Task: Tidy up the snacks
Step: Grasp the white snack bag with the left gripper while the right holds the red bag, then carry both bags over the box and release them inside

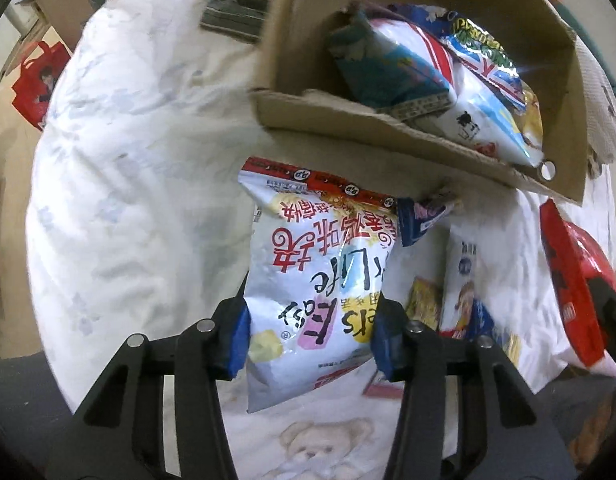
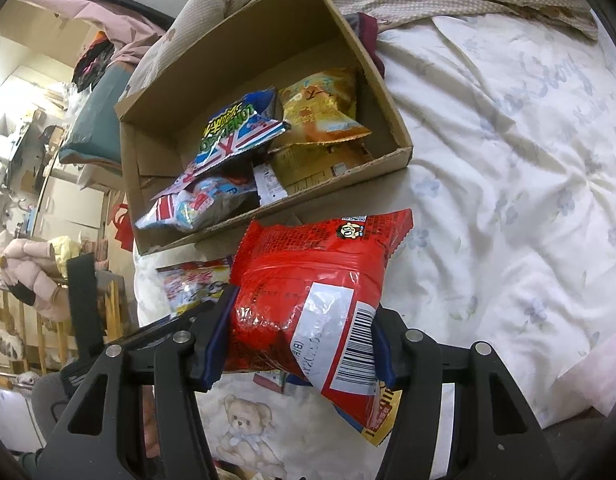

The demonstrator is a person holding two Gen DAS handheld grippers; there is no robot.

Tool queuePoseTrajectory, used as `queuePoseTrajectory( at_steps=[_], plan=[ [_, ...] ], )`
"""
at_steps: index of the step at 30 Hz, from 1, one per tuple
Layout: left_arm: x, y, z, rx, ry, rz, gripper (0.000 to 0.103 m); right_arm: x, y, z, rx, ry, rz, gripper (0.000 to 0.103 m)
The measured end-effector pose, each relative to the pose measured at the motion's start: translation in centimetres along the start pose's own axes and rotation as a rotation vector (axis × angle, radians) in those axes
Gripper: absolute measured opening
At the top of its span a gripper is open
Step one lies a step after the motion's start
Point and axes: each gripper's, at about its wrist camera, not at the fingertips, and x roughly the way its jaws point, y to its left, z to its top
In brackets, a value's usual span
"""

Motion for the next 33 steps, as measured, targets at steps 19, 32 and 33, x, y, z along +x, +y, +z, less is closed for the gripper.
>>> queuePoseTrajectory(
  at_steps=[19,32,33],
  plan=[
    [-12.5,0.5,2.3,0.069,-0.251,-0.020,0.044,-1.1,2.1,-1.0,-0.100,0.005,0.059,0.060],
    [-12.8,-2.9,7.9,0.125,-0.286,-0.016,0.044,-3.7,4.4,4.1,-0.209,-0.167,0.072,0.060],
    [-12.7,-3.3,8.1,0.142,-0.290,-0.011,0.044,-3.5,4.2,4.6,-0.203,-0.167,0.080,0.060]
  ],
)
